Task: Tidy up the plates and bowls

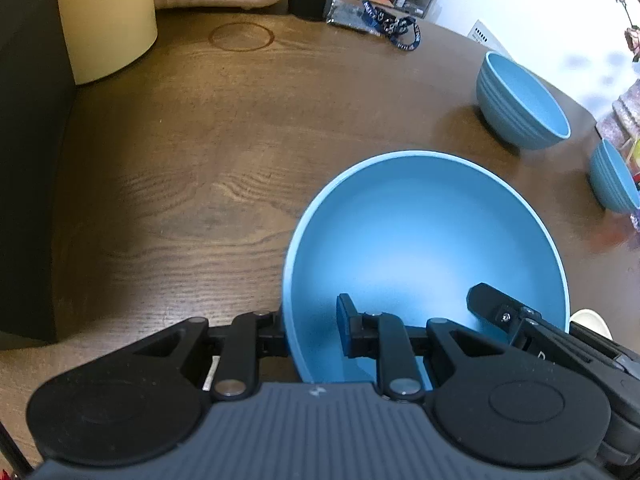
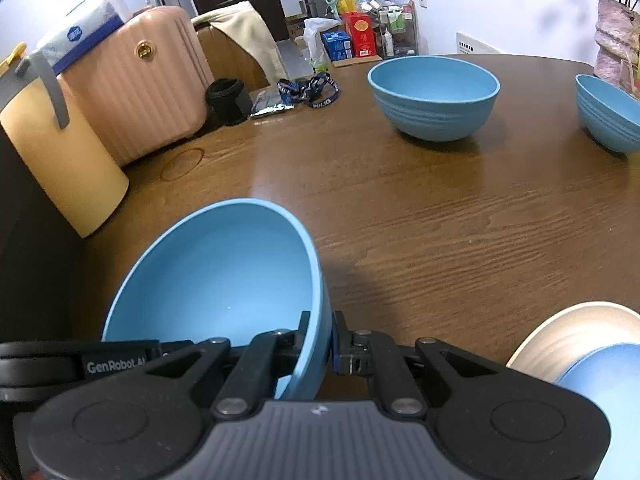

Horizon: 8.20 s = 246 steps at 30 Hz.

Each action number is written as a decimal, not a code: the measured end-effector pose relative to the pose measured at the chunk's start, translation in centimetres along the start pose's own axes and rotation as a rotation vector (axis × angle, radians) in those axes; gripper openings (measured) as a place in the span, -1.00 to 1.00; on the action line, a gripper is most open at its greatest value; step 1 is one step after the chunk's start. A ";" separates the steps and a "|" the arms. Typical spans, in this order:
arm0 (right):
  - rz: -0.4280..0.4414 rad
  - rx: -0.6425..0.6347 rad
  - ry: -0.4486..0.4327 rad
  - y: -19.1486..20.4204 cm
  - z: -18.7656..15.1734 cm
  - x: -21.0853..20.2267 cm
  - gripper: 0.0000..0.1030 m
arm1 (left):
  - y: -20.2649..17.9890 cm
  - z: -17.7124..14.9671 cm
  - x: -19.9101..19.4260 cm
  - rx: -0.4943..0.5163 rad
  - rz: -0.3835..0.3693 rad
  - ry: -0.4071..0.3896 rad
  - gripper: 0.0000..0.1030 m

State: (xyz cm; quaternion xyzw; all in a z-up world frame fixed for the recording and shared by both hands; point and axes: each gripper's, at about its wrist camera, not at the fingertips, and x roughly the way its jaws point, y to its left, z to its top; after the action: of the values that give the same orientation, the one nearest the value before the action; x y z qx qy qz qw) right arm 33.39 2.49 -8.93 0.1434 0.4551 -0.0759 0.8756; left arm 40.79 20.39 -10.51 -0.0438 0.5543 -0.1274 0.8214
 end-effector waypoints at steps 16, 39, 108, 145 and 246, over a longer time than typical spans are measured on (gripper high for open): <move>0.009 0.015 0.017 -0.1 -1.0 0.6 -0.84 | 0.2 -0.6 0.3 0.015 0.011 0.016 -0.59; 0.040 0.120 -0.060 -2.6 -2.0 -4.1 0.90 | -0.1 -1.8 -5.3 0.010 0.053 -0.149 0.95; -0.195 0.081 -0.273 -12.8 -14.3 -26.6 1.00 | -10.9 -18.5 -18.9 0.100 -0.040 -0.340 1.00; -0.219 0.149 -0.171 -17.0 -1.2 -17.7 1.00 | -15.6 -5.0 -12.4 0.167 -0.095 -0.303 1.00; 0.163 -0.219 0.223 -20.0 29.6 16.8 -0.86 | -22.1 18.4 13.9 -0.540 0.263 0.022 -0.61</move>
State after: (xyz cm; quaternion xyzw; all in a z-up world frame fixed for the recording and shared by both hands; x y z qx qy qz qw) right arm 60.75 -25.97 -10.22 0.0910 0.5419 0.0620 0.8332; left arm 59.14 -5.78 -11.28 -0.1873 0.5778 0.1316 0.7834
